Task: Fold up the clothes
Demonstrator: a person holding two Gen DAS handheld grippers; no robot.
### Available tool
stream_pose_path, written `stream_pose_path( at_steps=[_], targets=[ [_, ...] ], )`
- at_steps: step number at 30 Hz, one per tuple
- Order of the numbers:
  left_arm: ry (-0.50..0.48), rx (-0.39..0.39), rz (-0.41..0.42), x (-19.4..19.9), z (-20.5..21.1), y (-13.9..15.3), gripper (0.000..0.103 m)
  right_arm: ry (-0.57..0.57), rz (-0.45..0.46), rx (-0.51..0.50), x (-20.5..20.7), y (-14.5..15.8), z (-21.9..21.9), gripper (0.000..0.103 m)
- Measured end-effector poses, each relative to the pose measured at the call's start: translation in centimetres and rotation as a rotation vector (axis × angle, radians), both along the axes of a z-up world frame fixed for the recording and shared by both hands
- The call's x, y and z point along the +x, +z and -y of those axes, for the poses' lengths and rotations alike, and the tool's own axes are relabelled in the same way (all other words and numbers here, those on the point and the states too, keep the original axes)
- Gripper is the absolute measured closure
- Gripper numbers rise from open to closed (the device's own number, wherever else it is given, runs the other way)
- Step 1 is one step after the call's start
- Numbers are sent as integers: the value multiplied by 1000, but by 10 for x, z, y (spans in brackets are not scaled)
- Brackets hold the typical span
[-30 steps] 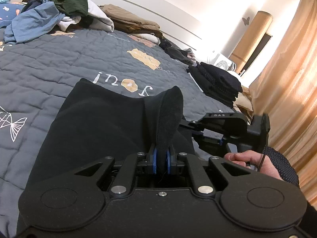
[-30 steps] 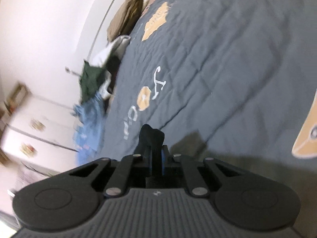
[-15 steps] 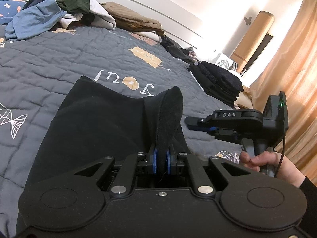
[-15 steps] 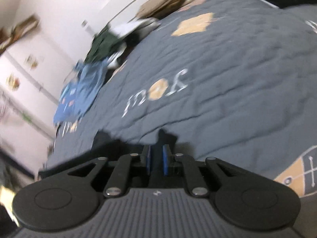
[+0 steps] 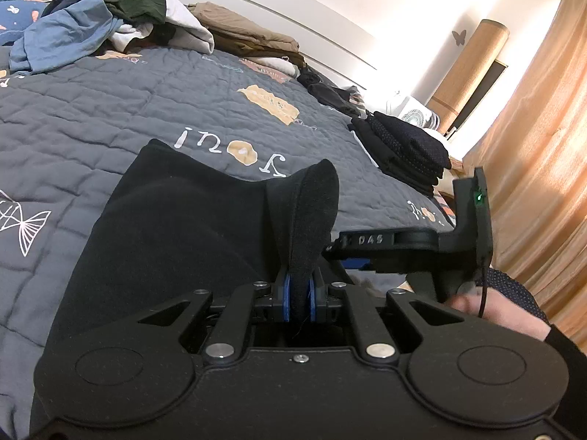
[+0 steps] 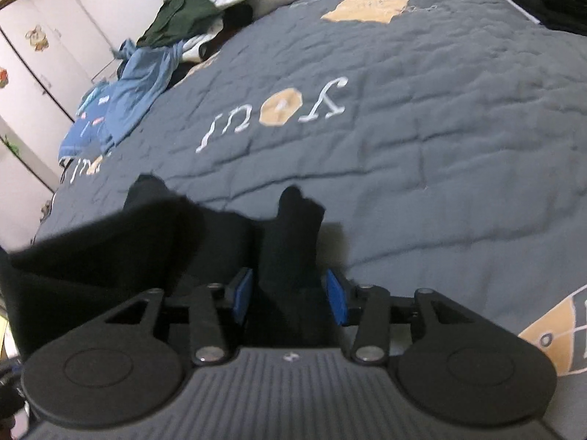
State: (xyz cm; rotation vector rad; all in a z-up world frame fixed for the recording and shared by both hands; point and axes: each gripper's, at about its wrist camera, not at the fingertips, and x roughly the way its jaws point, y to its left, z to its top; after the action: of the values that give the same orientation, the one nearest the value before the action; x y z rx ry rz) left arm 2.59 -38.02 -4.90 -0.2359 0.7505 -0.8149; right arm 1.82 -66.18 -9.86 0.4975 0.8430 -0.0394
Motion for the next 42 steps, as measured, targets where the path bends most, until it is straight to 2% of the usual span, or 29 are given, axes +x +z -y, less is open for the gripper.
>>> stream_pose_path(
  at_steps=[2,5,7,9,11,14,17,19,22,26,29,32,35,38,42],
  targets=[
    [-1,1,0,0,0,0,93,-10,29,-8,-6,-1,-1,63],
    [1,2,1,0,0,-1,93,-32,52,-26,-12,-1,-2,77],
    [1,2,1,0,0,0,93,-54,70,-9,-16,0,1,82],
    [2,1,1,0,0,0,93,-117,112,97,-23,2,14,85],
    [3,0,0,0,0,0,93,-177,145,263,-31,0,32,87],
    [3,-1,-1,0,-1,0,93,-240,167,447,-39,-10,51,88],
    [1,0,-1,0,-1,1,93,-277,179,553,-45,-22,61,89],
    [1,3,-8,2,-1,-1,93,-278,126,523,-42,-30,62,89],
    [0,7,-13,3,-1,-2,93,-211,61,372,-34,-29,51,84],
    [1,8,-18,4,-2,-3,93,-181,74,228,-35,2,42,78],
    [3,8,-21,2,-2,-3,93,-187,155,120,-42,35,41,76],
    [3,9,-19,2,-1,-3,93,-133,243,154,-44,51,37,72],
    [4,10,-20,1,-2,-3,93,-55,191,209,-25,38,27,71],
    [5,8,-20,1,-1,-1,93,-72,100,202,-10,14,24,71],
    [3,7,-24,2,-2,-3,93,-58,60,204,-5,-2,23,72]
  ],
)
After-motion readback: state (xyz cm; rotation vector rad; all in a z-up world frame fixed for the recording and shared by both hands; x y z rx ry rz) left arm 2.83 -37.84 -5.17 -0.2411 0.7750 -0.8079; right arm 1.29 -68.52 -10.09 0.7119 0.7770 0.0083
